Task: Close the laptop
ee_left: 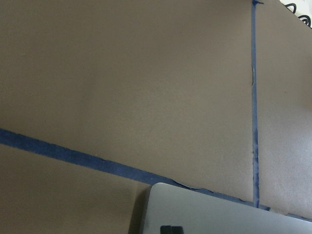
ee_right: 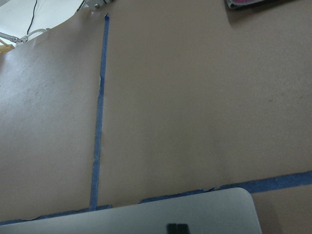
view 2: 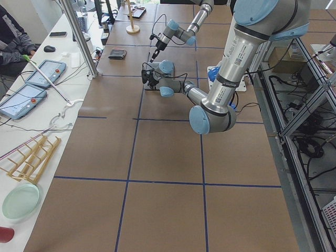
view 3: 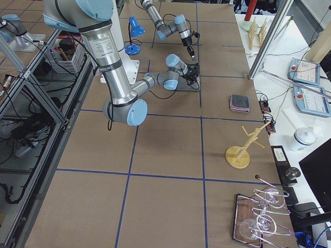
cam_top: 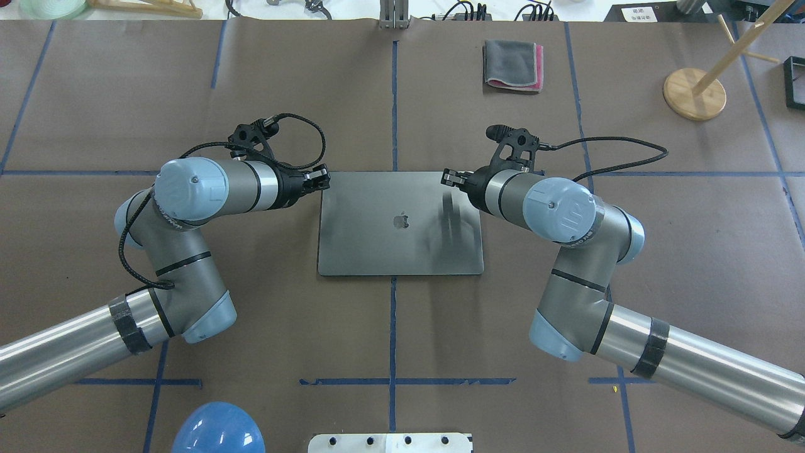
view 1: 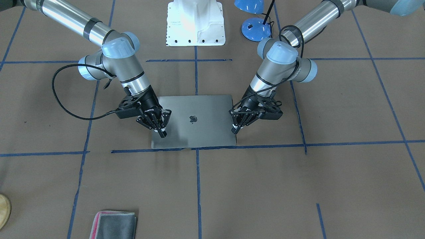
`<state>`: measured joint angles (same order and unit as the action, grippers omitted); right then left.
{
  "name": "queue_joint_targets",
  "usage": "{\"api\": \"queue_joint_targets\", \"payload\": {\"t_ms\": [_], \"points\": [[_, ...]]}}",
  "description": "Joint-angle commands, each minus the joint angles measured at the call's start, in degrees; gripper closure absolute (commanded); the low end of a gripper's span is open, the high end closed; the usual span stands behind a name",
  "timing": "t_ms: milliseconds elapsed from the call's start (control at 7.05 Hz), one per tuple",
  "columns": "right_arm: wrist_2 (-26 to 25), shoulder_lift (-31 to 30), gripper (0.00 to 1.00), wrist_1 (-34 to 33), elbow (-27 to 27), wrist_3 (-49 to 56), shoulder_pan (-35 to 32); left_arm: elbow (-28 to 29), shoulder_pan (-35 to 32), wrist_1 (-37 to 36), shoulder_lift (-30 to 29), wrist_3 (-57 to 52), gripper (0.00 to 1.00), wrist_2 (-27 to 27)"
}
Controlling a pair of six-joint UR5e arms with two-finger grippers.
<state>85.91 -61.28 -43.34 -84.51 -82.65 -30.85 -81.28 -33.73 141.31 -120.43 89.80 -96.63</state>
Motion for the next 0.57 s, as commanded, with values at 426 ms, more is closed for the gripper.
{"api": "queue_joint_targets", "payload": {"t_ms": [426], "points": [[20.41,-1.30,0.01,-22.70,-11.00,4.39,-8.43,-12.27,-4.59,-23.77,2.48,-5.81,0.00,-15.23]]}}
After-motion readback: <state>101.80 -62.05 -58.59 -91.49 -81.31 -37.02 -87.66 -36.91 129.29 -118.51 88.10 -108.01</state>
